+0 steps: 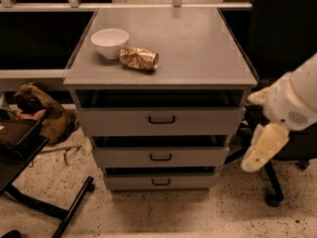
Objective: Open bottom drawer
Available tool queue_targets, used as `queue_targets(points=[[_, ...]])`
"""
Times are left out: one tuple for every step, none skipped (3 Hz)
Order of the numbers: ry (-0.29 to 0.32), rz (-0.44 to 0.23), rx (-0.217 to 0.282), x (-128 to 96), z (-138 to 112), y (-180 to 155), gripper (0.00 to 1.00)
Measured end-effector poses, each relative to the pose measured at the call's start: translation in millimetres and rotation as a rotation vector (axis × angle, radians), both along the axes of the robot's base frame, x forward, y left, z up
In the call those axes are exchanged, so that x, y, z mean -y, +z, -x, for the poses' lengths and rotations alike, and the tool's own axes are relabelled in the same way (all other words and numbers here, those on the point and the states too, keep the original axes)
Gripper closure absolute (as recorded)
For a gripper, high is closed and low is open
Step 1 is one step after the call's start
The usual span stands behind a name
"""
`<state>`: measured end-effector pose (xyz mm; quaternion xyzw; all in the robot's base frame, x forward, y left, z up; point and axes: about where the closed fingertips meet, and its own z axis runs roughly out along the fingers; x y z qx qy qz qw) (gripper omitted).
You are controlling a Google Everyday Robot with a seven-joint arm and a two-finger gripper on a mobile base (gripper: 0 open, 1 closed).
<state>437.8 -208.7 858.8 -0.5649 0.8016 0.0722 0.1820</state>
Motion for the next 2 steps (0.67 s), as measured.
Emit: queue_targets(points=[[-0.004, -0.113, -0.034, -30.7, 8.2, -74.8, 0.0], [-0.004, -0.113, -0.034, -30.8, 8.2, -74.8, 0.0]])
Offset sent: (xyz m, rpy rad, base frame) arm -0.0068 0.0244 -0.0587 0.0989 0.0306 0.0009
